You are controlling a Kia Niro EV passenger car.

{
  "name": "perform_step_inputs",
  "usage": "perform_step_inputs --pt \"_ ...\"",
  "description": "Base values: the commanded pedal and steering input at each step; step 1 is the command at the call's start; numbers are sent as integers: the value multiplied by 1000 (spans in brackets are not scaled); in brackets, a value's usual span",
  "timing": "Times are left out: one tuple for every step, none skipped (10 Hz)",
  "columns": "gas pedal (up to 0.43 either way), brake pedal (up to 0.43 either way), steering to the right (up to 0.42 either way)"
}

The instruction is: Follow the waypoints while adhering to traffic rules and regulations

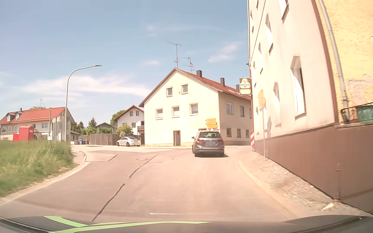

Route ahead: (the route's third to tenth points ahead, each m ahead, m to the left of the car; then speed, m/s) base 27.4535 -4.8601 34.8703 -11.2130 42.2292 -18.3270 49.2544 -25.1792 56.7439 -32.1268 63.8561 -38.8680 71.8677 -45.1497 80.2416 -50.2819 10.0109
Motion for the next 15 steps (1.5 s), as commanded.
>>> perform_step_inputs --pt "0 0 31" --pt "0 0 34" --pt "0 0 36" --pt "39 0 37" --pt "47 0 40" --pt "67 0 44" --pt "79 0 51" --pt "98 0 60" --pt "98 0 67" --pt "138 0 75" --pt "150 0 83" --pt "150 0 88" --pt "177 0 92" --pt "209 0 95" --pt "209 0 104"
